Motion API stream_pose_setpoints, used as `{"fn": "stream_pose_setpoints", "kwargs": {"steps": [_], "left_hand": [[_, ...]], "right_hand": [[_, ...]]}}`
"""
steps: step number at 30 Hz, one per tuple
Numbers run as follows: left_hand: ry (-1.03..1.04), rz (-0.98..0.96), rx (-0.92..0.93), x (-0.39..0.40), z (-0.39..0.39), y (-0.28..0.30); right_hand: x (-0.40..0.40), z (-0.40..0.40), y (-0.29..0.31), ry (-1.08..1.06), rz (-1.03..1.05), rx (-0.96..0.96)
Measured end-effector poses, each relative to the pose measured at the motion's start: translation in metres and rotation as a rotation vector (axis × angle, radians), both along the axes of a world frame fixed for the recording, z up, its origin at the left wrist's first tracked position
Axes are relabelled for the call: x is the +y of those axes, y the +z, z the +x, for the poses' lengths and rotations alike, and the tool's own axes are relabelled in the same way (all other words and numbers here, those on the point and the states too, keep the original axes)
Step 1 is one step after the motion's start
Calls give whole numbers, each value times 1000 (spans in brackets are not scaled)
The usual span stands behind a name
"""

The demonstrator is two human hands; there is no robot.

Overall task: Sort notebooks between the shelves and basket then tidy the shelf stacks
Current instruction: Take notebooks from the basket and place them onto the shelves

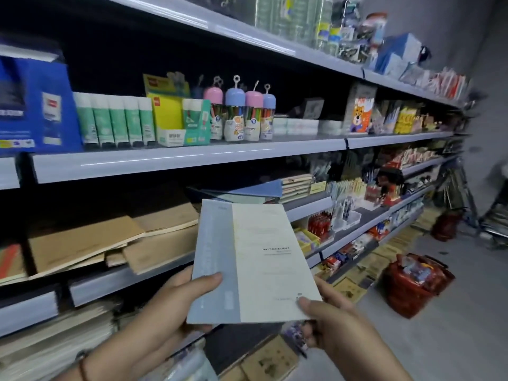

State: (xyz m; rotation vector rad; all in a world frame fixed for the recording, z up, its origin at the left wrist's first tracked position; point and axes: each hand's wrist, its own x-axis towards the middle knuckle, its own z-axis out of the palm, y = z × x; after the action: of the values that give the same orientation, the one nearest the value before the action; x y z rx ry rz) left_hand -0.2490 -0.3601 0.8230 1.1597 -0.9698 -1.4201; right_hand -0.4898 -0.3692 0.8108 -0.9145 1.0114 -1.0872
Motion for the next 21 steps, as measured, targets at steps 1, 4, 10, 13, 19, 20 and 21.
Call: {"fn": "stream_pose_setpoints", "kwargs": {"steps": [1, 4, 10, 13, 19, 20, 21], "left_hand": [[3, -6, -6, -8, -1, 3], [19, -11, -26, -35, -5, 11], [74, -63, 55, -90, -18, 21], [173, -130, 29, -134, -21, 21], [319, -153, -295, -233, -22, 28], [328, -133, -380, -245, -22, 27], [333, -109, -431, -253, -25, 30]], "right_hand": [[-10, -1, 2, 10, -12, -17], [-45, -4, 11, 45, -10, -57], [-135, 1, 33, 102, -49, 42], [-189, 10, 45, 116, -98, 149], [-296, 27, 63, 68, -131, 307], [-313, 27, 59, 37, -149, 384], [-323, 25, 56, 24, -198, 499]]}}
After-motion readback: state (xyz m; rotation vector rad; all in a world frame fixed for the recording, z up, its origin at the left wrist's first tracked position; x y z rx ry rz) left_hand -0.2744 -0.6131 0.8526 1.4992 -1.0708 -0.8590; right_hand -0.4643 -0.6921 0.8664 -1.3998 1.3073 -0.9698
